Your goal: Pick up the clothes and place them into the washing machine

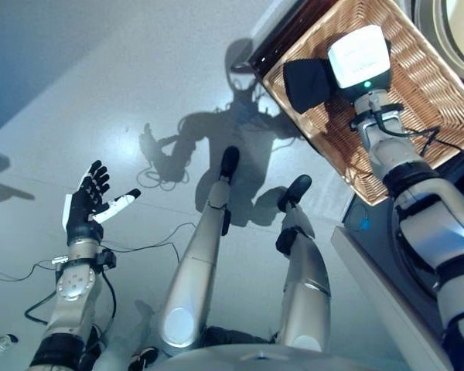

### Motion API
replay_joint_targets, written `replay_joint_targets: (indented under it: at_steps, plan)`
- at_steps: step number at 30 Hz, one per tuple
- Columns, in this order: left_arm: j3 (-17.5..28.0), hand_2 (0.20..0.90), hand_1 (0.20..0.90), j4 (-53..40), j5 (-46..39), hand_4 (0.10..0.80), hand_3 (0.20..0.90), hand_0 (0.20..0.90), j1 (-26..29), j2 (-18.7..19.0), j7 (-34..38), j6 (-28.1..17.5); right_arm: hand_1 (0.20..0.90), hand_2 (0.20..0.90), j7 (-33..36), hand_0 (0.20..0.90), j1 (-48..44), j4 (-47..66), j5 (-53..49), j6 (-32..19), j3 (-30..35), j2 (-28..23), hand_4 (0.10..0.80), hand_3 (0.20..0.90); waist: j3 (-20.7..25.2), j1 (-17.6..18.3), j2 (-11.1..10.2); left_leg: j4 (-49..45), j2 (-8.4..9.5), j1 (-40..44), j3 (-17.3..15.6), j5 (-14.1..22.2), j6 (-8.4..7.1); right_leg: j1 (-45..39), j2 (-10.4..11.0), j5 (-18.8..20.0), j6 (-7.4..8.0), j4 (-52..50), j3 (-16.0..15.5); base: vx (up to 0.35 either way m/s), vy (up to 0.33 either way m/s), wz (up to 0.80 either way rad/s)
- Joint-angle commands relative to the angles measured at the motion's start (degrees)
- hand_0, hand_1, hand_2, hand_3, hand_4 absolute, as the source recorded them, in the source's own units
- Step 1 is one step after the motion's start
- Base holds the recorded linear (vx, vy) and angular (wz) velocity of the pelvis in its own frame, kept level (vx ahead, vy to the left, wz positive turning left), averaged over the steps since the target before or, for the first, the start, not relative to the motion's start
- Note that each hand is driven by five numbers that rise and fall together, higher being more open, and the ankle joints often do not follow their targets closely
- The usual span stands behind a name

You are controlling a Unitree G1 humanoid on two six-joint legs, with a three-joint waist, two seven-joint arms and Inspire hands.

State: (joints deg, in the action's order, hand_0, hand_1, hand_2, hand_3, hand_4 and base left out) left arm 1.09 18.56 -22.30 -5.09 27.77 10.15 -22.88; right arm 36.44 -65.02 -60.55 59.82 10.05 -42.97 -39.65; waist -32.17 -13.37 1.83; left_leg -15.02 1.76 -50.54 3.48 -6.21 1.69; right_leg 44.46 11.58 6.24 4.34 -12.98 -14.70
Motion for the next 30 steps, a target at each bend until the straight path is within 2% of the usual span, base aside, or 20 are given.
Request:
replay_joint_targets:
  at_steps: [1, 6, 10, 14, 15, 16, 21, 30]
  plan:
    - [4.7, 0.900, 0.900, -1.3, -0.9, 0.800, 0.900, 0.900, -8.1, 1.2, 1.6, -3.5, 0.200, 0.200, 1.1, 0.200, 2.5, -1.6, -1.2, 2.4, 0.8, -3.3, 0.300, 0.200, 2.4, -0.6, 0.8, 1.0, 0.84, -3.6, -1.0, 0.7, -3.57, 4.3, 2.0, 1.7, 2.13, 1.2, 1.1, 0.000, 0.000, 0.00]
    - [4.6, 0.900, 0.900, -1.3, -0.1, 0.800, 0.900, 0.900, -8.1, 0.8, 2.1, -3.5, 0.200, 0.200, 3.1, 0.200, 4.4, -0.6, -4.1, 3.0, 5.1, -3.2, 0.300, 0.200, 2.4, -0.2, 0.7, 0.7, 0.75, -2.9, -1.3, 0.9, -3.45, 4.0, 2.1, 1.5, 2.14, 0.7, 1.3, 0.001, 0.004, -0.01]
    - [4.8, 0.900, 0.900, -1.3, 0.3, 0.800, 0.900, 0.900, -7.8, 0.1, 2.7, -3.4, 0.200, 0.200, 5.5, 0.200, 8.1, 4.3, -9.1, 1.6, 11.7, -3.0, 0.300, 0.200, 2.4, 0.4, 0.5, 0.1, 0.80, -2.1, -1.7, 1.4, -3.18, 3.1, 2.1, 1.4, 2.11, 0.2, 1.6, 0.004, 0.007, -0.05]
    - [5.1, 0.900, 0.900, -1.2, 0.3, 0.800, 0.900, 0.900, -7.7, -0.9, 2.9, -3.1, 0.200, 0.200, 7.0, 0.200, 13.7, 9.8, -16.9, -2.6, 18.8, -1.2, 0.300, 0.200, 2.4, 1.4, 0.2, -0.6, 0.81, -0.5, -2.1, 2.2, -2.86, 1.7, 2.1, 1.0, 2.08, -0.3, 2.1, 0.013, 0.004, -0.06]
    - [5.0, 0.900, 0.900, -1.2, 0.3, 0.800, 0.900, 0.900, -7.7, -0.8, 2.9, -3.1, 0.200, 0.200, 6.9, 0.200, 13.8, 9.9, -16.9, -2.6, 18.9, -1.2, 0.300, 0.200, 2.4, 1.3, 0.2, -0.5, 0.81, -0.4, -2.1, 2.2, -2.86, 1.7, 2.1, 1.0, 2.08, -0.3, 2.1, 0.028, -0.004, -0.08]
    - [5.1, 0.900, 0.900, -0.7, 0.5, 0.800, 0.900, 0.900, -7.8, -1.5, 3.1, -2.9, 0.200, 0.200, 7.3, 0.200, 16.9, 12.9, -20.4, -5.1, 21.9, -0.1, 0.300, 0.200, 2.4, 1.9, 0.0, -0.7, 0.77, 0.8, -2.5, 2.5, -2.75, 0.6, 2.1, 0.7, 2.06, -0.5, 2.5, 0.028, -0.005, -0.08]
    - [5.5, 0.900, 0.900, -0.3, 0.3, 0.800, 0.900, 0.900, -7.9, -2.8, 3.2, -2.7, 0.200, 0.200, 8.2, 0.200, 23.3, 19.5, -27.2, -10.1, 27.7, 2.6, 0.300, 0.200, 2.4, 2.7, 0.1, -0.2, 0.60, 4.3, -3.2, 2.6, -2.71, -2.7, 2.2, 0.5, 2.18, -0.1, 2.8, 0.035, -0.013, -0.08]
    - [5.2, 0.900, 0.900, 2.5, 1.0, 0.800, 0.900, 0.900, -7.1, -5.1, 3.9, -2.1, 0.200, 0.200, 7.7, 0.200, 33.1, 22.1, -36.6, -15.8, 35.3, 8.1, 0.300, 0.200, 2.4, 4.4, 1.0, 1.6, 0.56, 10.3, -3.9, 2.3, -2.73, -8.1, 1.8, 0.0, 2.12, 0.9, 3.4, 0.026, -0.026, -0.06]
